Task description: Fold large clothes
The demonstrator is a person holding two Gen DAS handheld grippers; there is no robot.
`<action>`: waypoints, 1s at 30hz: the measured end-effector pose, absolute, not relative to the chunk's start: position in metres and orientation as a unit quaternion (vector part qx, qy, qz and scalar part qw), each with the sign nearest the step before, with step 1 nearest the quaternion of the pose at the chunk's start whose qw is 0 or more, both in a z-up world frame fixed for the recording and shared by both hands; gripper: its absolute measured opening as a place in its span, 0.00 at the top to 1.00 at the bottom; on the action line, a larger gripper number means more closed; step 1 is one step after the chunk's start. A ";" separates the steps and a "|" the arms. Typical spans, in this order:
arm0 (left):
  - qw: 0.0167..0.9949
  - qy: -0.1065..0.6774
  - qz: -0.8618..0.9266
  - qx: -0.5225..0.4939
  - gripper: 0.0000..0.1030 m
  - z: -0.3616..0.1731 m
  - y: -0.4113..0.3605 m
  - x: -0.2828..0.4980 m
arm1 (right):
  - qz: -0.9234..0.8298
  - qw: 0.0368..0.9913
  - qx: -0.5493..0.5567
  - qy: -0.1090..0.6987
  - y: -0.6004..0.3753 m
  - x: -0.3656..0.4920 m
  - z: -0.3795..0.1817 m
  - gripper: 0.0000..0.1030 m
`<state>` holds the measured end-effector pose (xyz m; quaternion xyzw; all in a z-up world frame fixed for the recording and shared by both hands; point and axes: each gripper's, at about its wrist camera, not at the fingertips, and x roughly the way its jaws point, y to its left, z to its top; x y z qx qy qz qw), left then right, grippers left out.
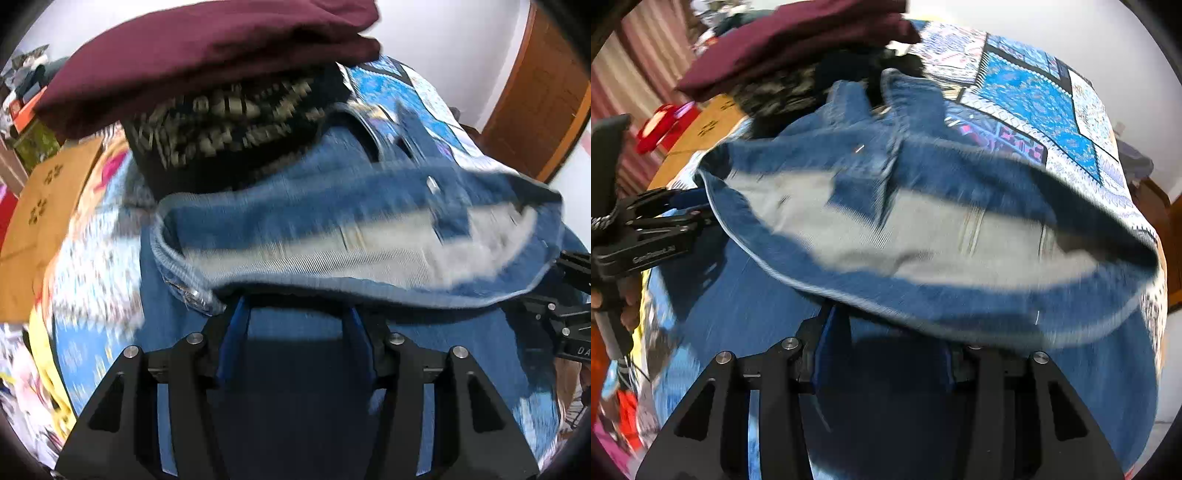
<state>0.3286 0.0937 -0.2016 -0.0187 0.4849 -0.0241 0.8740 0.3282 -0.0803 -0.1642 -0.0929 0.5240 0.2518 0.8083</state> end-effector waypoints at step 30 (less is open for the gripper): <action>0.891 0.448 0.027 -0.068 0.45 -0.175 0.106 0.238 | 0.265 0.829 -0.151 0.469 -0.038 0.262 -0.151 0.49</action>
